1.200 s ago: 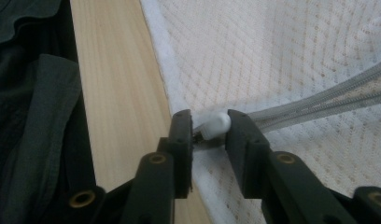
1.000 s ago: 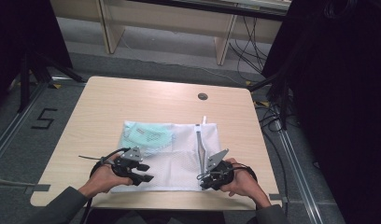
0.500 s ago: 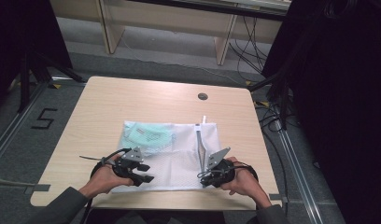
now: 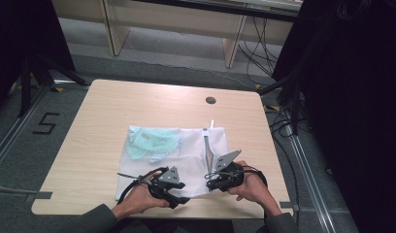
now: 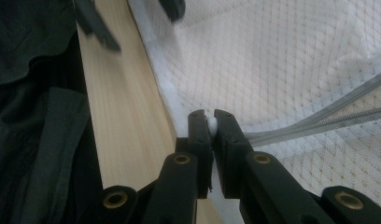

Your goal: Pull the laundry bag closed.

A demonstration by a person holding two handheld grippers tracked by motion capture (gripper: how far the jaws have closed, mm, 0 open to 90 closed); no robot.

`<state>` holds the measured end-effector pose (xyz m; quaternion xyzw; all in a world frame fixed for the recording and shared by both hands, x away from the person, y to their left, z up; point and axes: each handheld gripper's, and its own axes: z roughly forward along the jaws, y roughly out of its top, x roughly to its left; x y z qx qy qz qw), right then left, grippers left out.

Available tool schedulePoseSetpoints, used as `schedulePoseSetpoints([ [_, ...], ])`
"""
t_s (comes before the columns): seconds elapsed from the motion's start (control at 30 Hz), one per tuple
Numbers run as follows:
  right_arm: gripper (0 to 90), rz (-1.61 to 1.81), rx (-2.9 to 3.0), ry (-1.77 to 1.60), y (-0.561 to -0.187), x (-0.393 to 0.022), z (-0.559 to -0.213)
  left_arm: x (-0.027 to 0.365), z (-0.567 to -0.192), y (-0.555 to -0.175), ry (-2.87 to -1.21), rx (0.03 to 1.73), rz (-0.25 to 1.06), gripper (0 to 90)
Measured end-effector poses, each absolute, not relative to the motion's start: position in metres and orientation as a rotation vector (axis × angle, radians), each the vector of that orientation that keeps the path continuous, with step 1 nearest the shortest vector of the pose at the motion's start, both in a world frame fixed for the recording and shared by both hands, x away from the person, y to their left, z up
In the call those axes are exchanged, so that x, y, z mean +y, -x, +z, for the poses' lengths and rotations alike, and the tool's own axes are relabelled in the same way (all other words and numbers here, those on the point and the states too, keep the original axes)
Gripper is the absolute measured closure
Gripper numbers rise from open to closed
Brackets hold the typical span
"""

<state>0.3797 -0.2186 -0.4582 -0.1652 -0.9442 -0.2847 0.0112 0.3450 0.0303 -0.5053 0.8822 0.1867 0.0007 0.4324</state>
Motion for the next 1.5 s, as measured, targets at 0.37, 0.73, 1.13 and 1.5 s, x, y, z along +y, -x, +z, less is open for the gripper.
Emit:
schedulePoseSetpoints([
  [0.37,86.6,-0.92,-2.926,0.554,-0.378,-0.217,-0.455,-0.007,-0.51,-0.347,-2.15,0.48,0.025,46.9],
  [0.73,86.6,-0.919,-2.927,0.555,-0.378,-0.217,-0.455,-0.02,-0.518,-0.352,-2.195,0.452,0.096,66.7],
  [1.13,86.6,-0.886,-2.969,0.517,-0.381,-0.223,-0.457,-0.018,-0.516,-0.352,-2.216,0.374,0.131,88.5],
  [1.5,86.6,-0.862,-2.986,0.515,-0.383,-0.221,-0.461,-0.021,-0.517,-0.347,-2.258,0.296,0.169,88.7],
])
